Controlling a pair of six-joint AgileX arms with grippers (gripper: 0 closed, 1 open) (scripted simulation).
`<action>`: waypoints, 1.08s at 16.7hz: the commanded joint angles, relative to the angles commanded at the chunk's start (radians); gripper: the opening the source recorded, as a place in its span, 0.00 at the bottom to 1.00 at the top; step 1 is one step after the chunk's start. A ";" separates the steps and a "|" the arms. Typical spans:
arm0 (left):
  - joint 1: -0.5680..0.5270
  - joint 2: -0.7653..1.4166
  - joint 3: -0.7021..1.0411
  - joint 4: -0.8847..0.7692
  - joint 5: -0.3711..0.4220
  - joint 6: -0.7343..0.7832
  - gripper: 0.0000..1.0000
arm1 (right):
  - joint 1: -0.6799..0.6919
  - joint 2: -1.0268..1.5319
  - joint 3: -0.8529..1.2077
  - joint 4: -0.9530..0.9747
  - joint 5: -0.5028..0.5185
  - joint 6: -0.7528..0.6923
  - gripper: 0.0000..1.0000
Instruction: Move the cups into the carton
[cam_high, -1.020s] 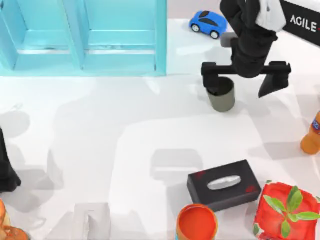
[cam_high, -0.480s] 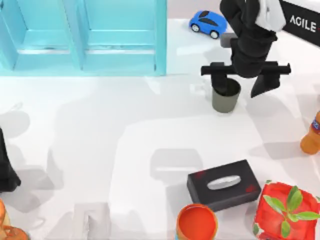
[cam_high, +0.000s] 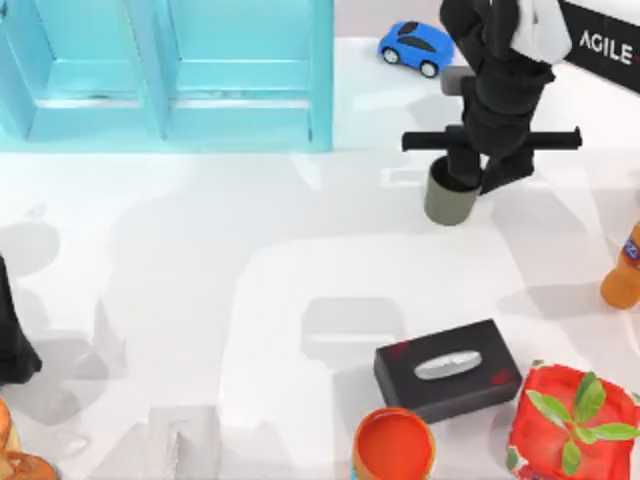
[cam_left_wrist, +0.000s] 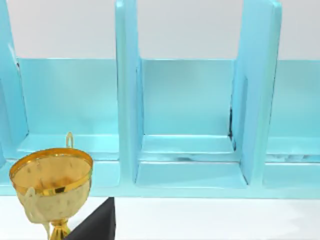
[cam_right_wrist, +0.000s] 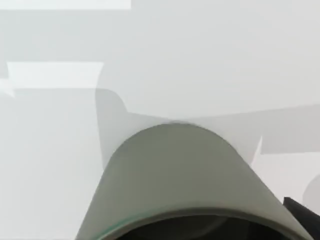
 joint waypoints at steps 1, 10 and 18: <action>0.000 0.000 0.000 0.000 0.000 0.000 1.00 | 0.000 0.000 0.000 0.000 0.000 0.000 0.00; 0.000 0.000 0.000 0.000 0.000 0.000 1.00 | -0.033 -0.019 0.031 -0.041 -0.003 -0.030 0.00; 0.000 0.000 0.000 0.000 0.000 0.000 1.00 | -0.206 -0.139 0.155 -0.288 -0.022 -0.207 0.00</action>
